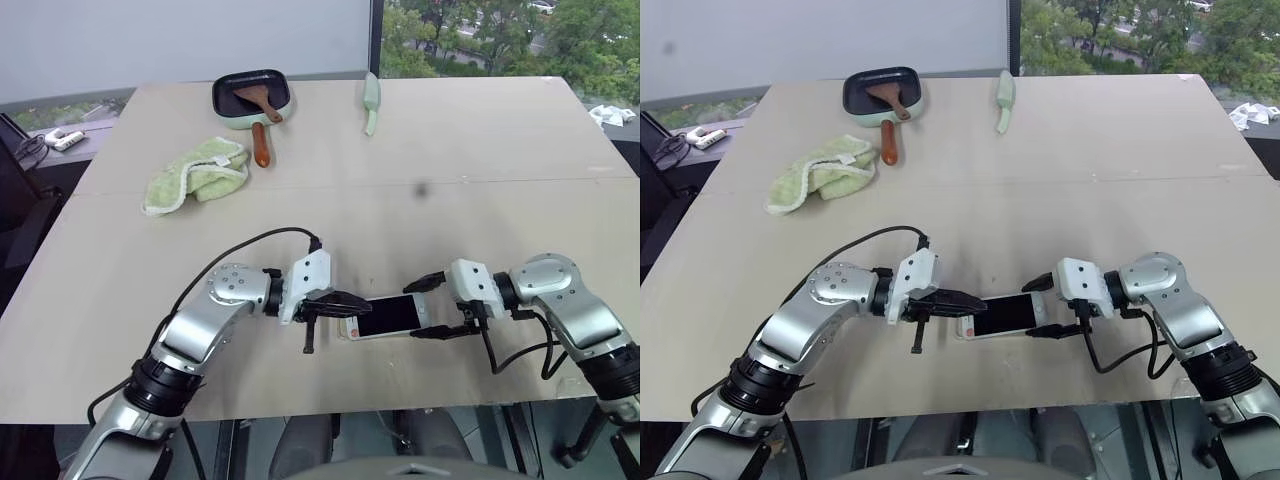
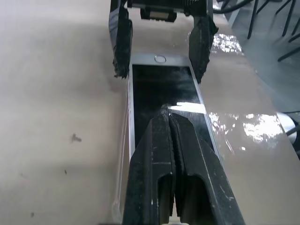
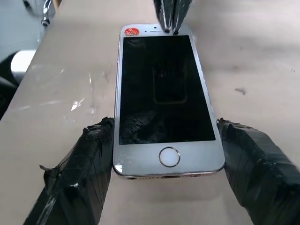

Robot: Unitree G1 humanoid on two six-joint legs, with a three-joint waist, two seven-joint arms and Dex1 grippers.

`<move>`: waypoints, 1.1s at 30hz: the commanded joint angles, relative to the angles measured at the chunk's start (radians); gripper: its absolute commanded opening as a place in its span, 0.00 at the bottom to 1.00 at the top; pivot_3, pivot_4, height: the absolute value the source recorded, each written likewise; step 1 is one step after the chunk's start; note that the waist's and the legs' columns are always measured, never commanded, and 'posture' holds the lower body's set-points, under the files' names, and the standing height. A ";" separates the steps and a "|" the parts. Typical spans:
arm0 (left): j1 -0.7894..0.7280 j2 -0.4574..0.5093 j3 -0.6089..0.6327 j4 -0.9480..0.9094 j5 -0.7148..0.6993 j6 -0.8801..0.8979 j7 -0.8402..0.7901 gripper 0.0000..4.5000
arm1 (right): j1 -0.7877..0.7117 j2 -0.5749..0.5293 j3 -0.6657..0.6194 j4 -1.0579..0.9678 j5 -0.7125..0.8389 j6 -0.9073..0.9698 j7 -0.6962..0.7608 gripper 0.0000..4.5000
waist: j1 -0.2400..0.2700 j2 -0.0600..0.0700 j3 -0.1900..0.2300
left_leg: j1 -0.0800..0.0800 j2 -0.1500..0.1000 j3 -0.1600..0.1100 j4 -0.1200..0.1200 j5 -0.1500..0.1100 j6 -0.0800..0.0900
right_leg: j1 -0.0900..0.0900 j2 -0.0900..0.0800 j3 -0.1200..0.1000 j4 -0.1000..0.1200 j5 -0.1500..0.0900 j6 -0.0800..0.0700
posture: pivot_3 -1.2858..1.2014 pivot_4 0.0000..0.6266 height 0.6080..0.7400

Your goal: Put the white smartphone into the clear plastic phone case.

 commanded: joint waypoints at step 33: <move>0.040 0.009 -0.133 0.067 0.212 -0.096 0.031 0.01 | 0.040 -0.091 0.051 -0.124 -0.052 0.130 -0.003 0.67 | 0.003 0.000 -0.003 | 0.002 0.000 0.000 0.001 0.000 0.000 | 0.003 0.000 0.000 0.001 0.000 0.000 | 0.52 0.24 1.00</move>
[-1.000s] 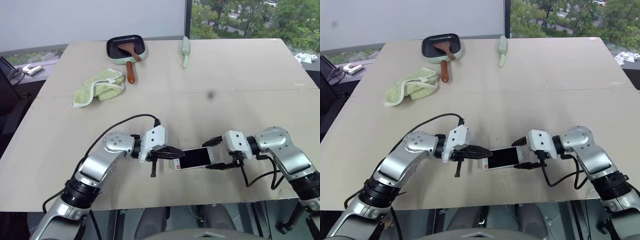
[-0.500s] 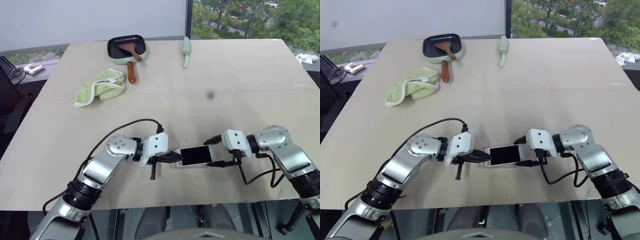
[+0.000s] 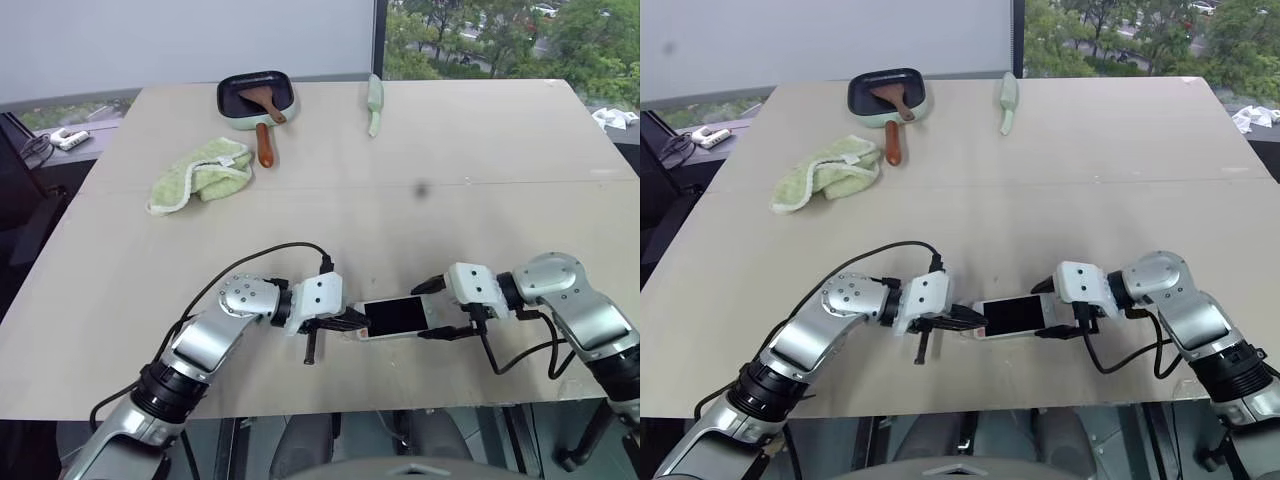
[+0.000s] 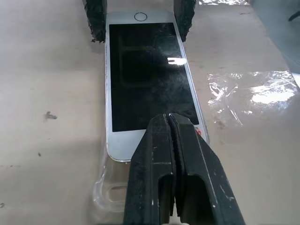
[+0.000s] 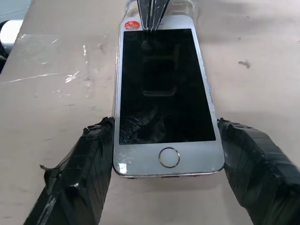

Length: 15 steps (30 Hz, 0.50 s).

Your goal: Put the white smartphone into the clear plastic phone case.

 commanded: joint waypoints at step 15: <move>0.032 0.002 -0.066 0.053 0.096 -0.002 0.032 0.01 | 0.060 0.014 0.051 -0.113 -0.005 0.198 -0.079 0.67 | -0.002 -0.003 -0.008 | 0.015 0.001 -0.001 -0.002 0.000 0.000 | 0.015 0.001 0.000 -0.002 -0.001 0.000 | 0.52 0.24 1.00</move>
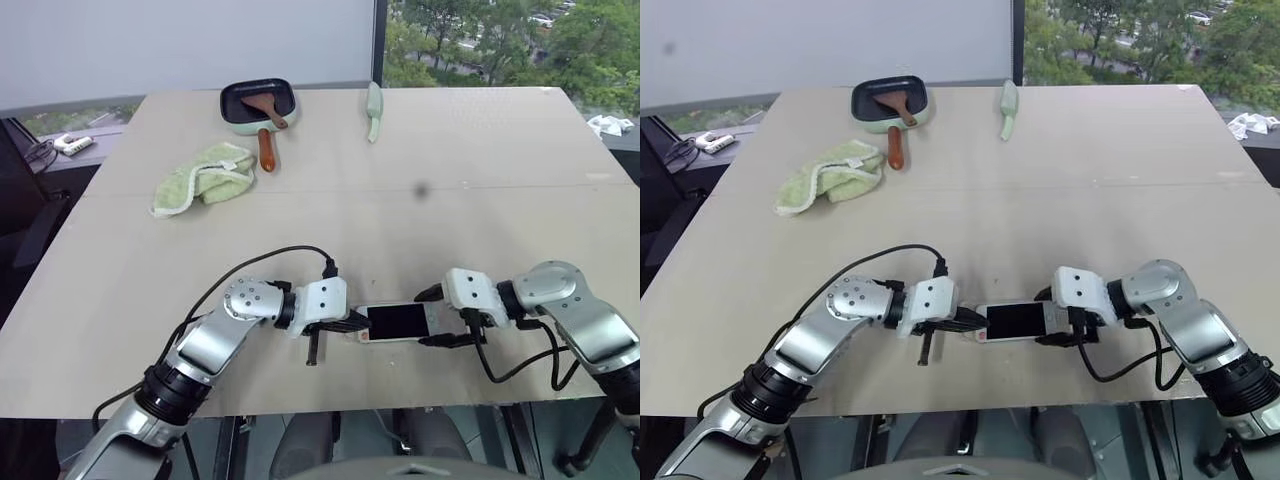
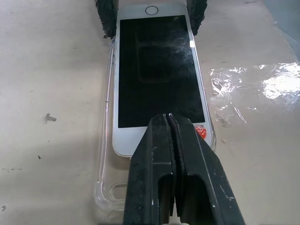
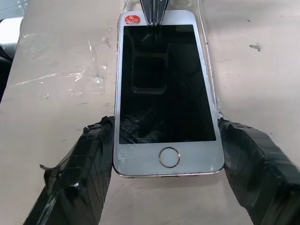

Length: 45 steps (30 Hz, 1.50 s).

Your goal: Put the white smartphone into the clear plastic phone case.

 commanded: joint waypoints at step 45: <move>0.213 0.203 0.265 -0.119 -0.120 0.119 0.014 0.00 | 0.147 -0.070 -0.183 0.105 0.096 -0.144 -0.050 0.01 | 0.000 0.001 0.006 | -0.003 0.001 0.001 -0.001 0.000 0.000 | -0.003 0.000 0.000 -0.002 0.000 0.000 | 0.52 0.24 1.00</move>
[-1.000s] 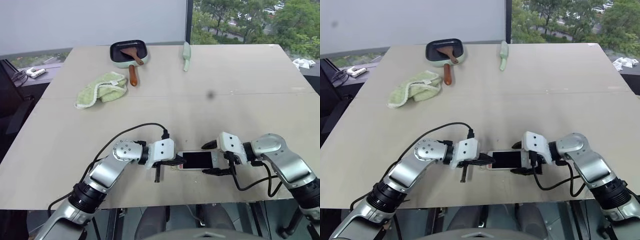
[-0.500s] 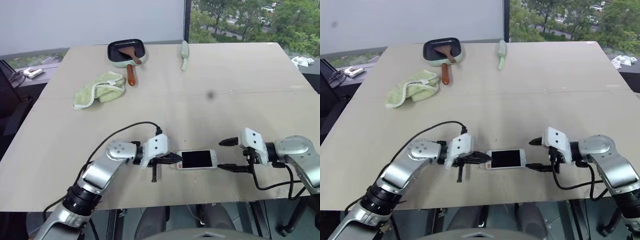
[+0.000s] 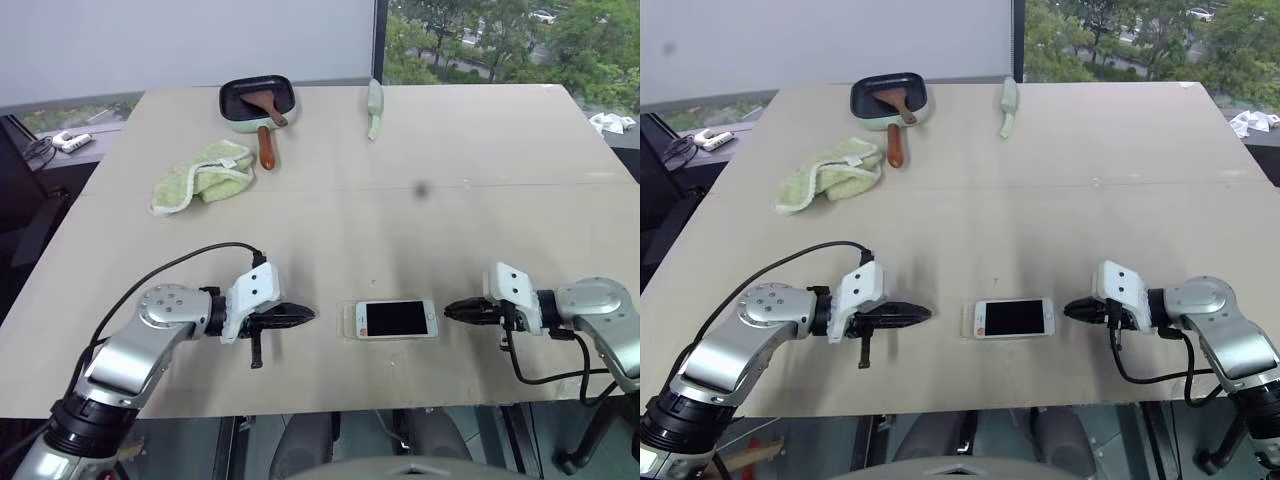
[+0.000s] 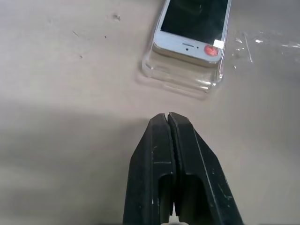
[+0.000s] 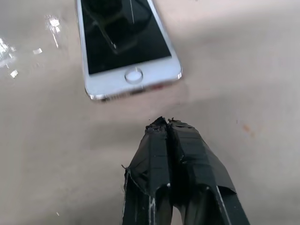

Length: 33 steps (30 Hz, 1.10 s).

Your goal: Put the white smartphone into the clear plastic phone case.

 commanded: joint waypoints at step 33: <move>-0.151 -0.228 -0.238 0.074 0.135 -0.043 0.042 0.00 | -0.090 0.034 0.104 -0.184 -0.055 0.126 -0.040 0.01 | 0.003 0.000 0.000 | 0.000 -0.001 0.000 0.001 0.000 0.000 | 0.001 0.000 0.000 0.000 0.000 0.000 | 0.52 0.24 1.00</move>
